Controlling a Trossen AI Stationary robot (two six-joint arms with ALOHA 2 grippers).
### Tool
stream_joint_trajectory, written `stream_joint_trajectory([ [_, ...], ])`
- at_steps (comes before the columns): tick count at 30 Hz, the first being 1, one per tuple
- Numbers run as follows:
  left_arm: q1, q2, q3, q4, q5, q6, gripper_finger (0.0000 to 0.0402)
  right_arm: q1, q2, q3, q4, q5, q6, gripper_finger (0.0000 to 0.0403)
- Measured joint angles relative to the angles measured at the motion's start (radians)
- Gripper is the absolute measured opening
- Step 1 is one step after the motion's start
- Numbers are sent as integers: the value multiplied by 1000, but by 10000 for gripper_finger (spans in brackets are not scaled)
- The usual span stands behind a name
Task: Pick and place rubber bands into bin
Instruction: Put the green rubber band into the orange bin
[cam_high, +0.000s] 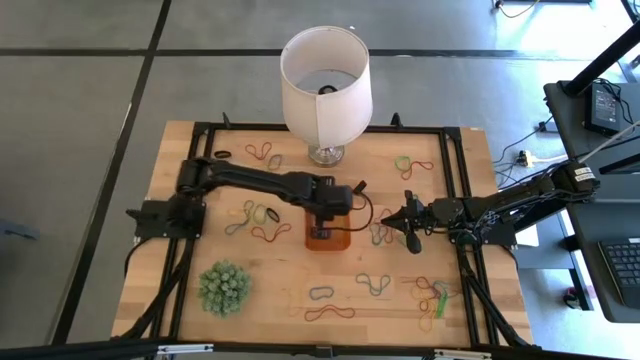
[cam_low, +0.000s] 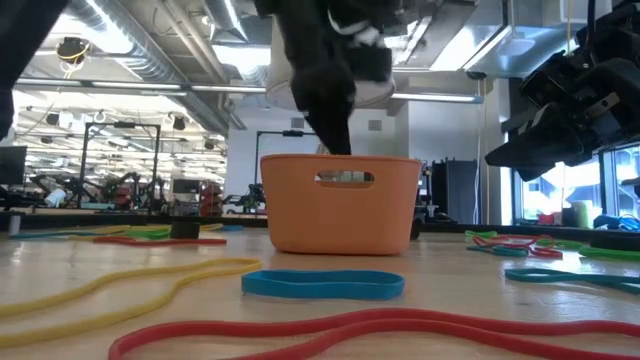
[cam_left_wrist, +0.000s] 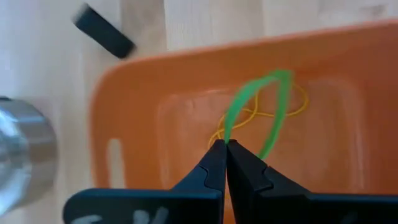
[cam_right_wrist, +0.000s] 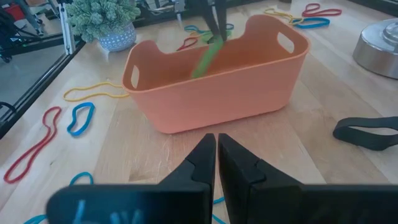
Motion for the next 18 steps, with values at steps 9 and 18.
stream_joint_trajectory([
  [9, 28, 111, 5, -3, 66, -86, 3, 0, 0, 0, -1, 0, 1, 23],
  [18, 43, 117, 5, 0, 67, -183, 22, 0, 0, 0, -1, 0, 1, 23],
])
